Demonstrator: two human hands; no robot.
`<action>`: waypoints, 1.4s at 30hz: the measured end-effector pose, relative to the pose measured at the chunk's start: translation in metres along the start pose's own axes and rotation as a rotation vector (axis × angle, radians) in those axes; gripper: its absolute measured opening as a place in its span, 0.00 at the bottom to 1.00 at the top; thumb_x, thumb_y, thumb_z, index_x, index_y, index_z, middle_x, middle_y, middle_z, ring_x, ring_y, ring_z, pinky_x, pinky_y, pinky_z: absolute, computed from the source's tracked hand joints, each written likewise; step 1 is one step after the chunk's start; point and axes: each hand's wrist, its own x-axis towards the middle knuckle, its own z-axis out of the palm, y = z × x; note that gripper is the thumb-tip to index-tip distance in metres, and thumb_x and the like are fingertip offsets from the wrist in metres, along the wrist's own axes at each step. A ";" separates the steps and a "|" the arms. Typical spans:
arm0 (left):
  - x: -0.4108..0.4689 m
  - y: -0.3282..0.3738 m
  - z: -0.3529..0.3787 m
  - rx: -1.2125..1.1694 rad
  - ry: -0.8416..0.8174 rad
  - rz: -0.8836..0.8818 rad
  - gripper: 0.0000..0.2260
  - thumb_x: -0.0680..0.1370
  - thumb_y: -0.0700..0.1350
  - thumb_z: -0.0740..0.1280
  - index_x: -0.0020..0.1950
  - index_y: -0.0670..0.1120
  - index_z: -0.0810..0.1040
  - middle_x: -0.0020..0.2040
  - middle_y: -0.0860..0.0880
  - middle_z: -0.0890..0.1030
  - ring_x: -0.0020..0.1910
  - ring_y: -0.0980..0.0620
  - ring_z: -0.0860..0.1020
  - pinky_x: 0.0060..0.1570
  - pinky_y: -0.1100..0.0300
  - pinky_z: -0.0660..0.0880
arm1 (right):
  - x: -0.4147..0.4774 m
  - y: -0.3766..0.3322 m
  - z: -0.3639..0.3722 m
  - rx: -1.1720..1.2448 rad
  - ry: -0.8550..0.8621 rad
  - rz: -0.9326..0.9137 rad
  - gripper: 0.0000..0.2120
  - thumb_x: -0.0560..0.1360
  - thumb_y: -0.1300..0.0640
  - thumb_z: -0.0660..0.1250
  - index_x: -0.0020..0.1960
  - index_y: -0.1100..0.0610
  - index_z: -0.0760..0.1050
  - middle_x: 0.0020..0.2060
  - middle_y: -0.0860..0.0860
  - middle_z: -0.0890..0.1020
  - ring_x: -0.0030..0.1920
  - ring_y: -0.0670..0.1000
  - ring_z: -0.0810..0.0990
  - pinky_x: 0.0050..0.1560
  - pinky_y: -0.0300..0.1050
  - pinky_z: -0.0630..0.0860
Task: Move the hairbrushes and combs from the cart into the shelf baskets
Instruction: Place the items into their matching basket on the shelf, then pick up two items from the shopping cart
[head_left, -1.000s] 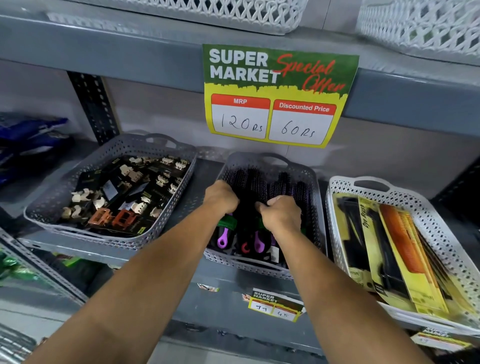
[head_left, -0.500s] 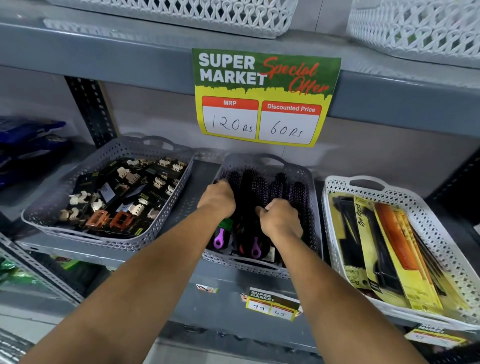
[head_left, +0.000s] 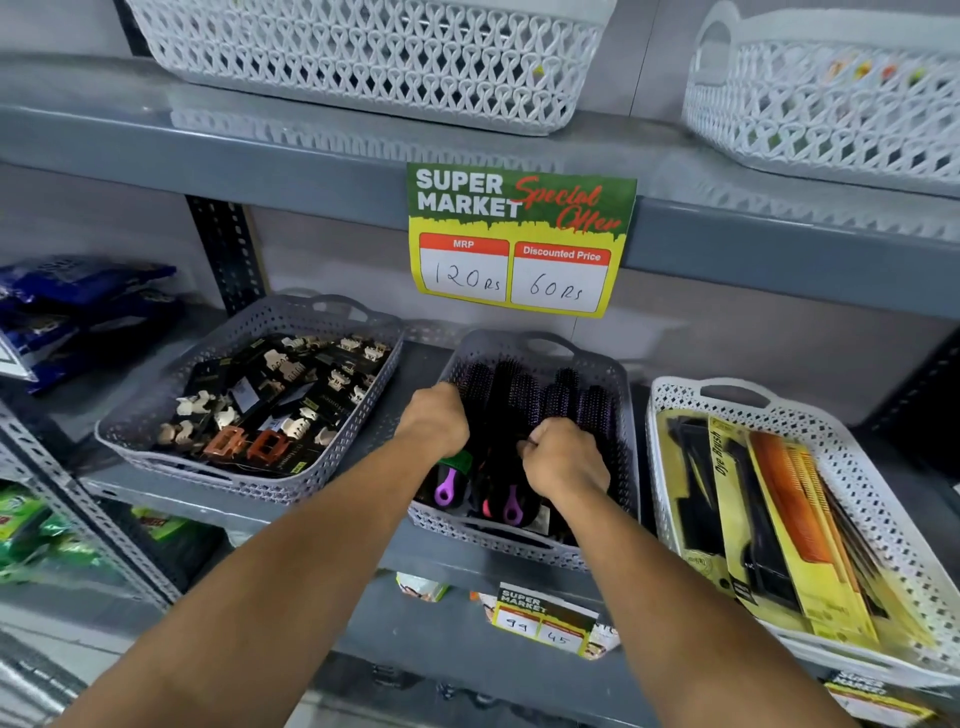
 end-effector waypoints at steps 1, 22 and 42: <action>-0.002 -0.001 -0.003 -0.001 0.012 -0.001 0.15 0.73 0.32 0.60 0.59 0.37 0.76 0.56 0.35 0.79 0.54 0.37 0.79 0.50 0.50 0.77 | -0.001 0.000 -0.002 -0.011 0.009 -0.013 0.06 0.76 0.49 0.66 0.46 0.51 0.79 0.40 0.50 0.83 0.40 0.54 0.82 0.38 0.47 0.80; -0.125 -0.103 -0.105 0.072 0.531 -0.091 0.17 0.79 0.43 0.57 0.66 0.40 0.70 0.65 0.37 0.73 0.64 0.37 0.71 0.61 0.45 0.71 | -0.061 -0.081 -0.017 -0.021 0.136 -0.486 0.15 0.78 0.51 0.62 0.63 0.52 0.73 0.65 0.52 0.74 0.65 0.57 0.72 0.58 0.54 0.72; -0.338 -0.323 -0.095 0.259 0.711 -0.697 0.19 0.79 0.44 0.57 0.67 0.36 0.67 0.62 0.34 0.73 0.60 0.36 0.69 0.57 0.45 0.67 | -0.220 -0.198 0.140 -0.129 -0.178 -1.114 0.23 0.80 0.50 0.57 0.74 0.55 0.63 0.77 0.52 0.61 0.78 0.55 0.54 0.75 0.59 0.53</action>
